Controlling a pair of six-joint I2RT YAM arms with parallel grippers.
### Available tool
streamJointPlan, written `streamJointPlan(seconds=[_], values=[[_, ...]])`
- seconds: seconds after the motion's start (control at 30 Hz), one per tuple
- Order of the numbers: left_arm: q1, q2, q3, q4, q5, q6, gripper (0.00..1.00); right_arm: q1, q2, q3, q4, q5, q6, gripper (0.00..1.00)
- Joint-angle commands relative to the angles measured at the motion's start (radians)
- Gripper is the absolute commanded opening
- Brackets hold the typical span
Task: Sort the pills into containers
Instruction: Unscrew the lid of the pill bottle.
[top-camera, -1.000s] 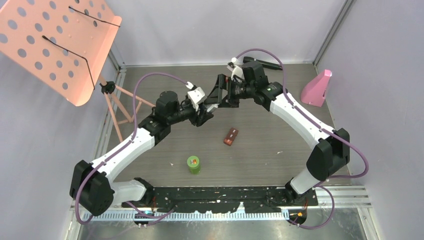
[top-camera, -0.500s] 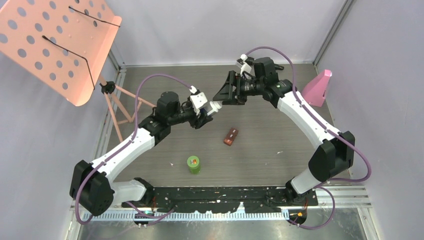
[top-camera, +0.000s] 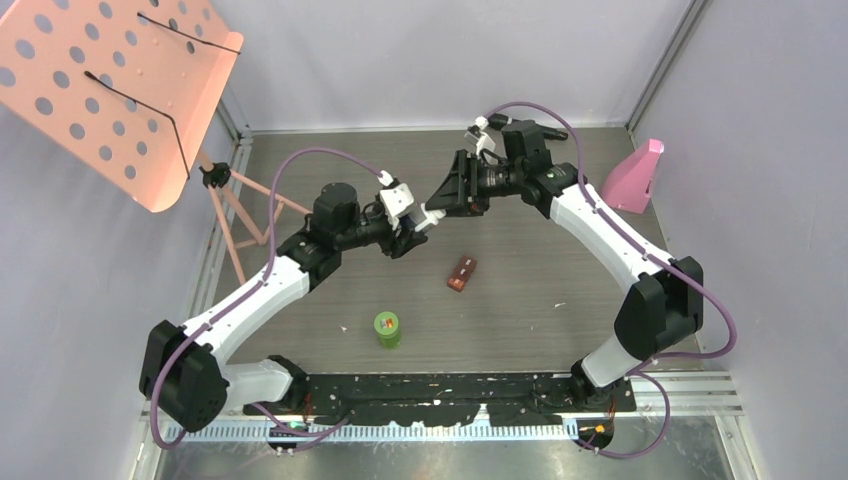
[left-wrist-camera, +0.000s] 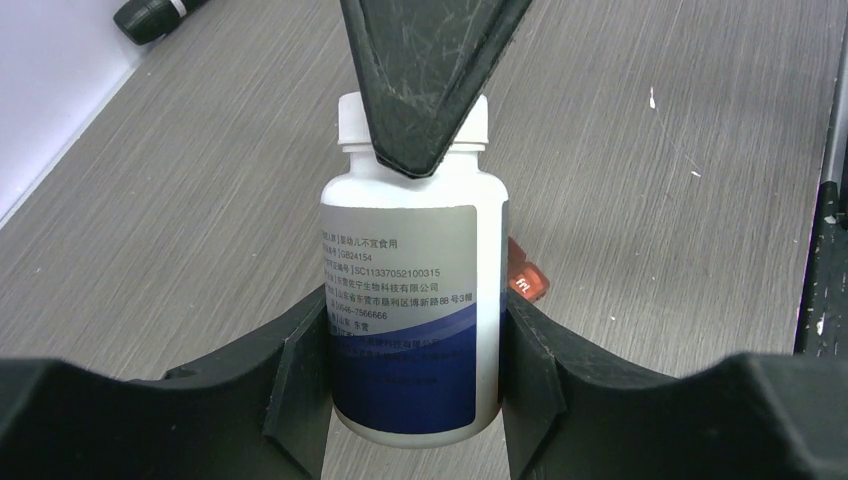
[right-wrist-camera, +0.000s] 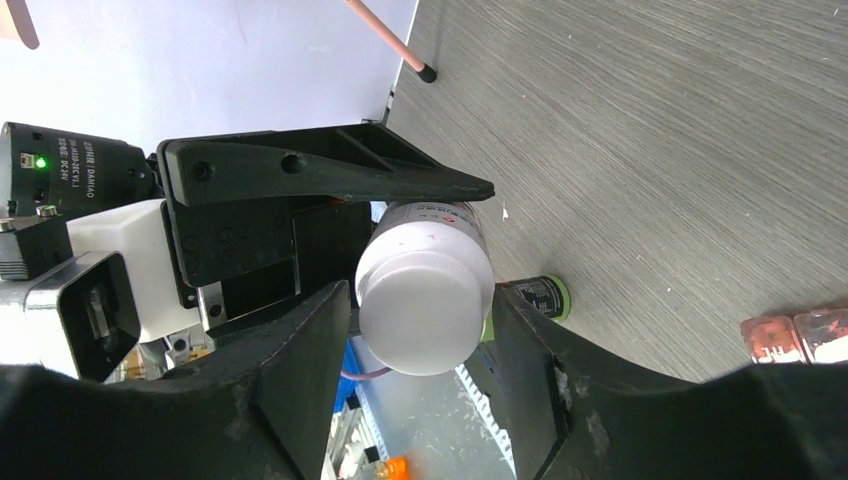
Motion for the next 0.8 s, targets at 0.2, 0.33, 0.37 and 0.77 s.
streamJointPlan(seconds=[0.2, 0.33, 0.37, 0.77], values=[[0.011, -0.030, 0.026, 0.020, 0.086, -0.047, 0.00, 0.004, -0.050, -0.061, 0.180, -0.074, -0.036, 0.08], [0.013, -0.060, 0.030, -0.004, 0.187, -0.091, 0.00, 0.003, -0.068, -0.062, 0.205, -0.148, -0.264, 0.05], [0.014, -0.067, 0.030, -0.029, 0.214, -0.096, 0.00, 0.003, -0.072, -0.072, 0.216, -0.223, -0.314, 0.06], [0.018, -0.087, 0.003, -0.014, 0.289, -0.057, 0.00, 0.026, -0.164, -0.031, 0.124, -0.078, -0.565, 0.98]])
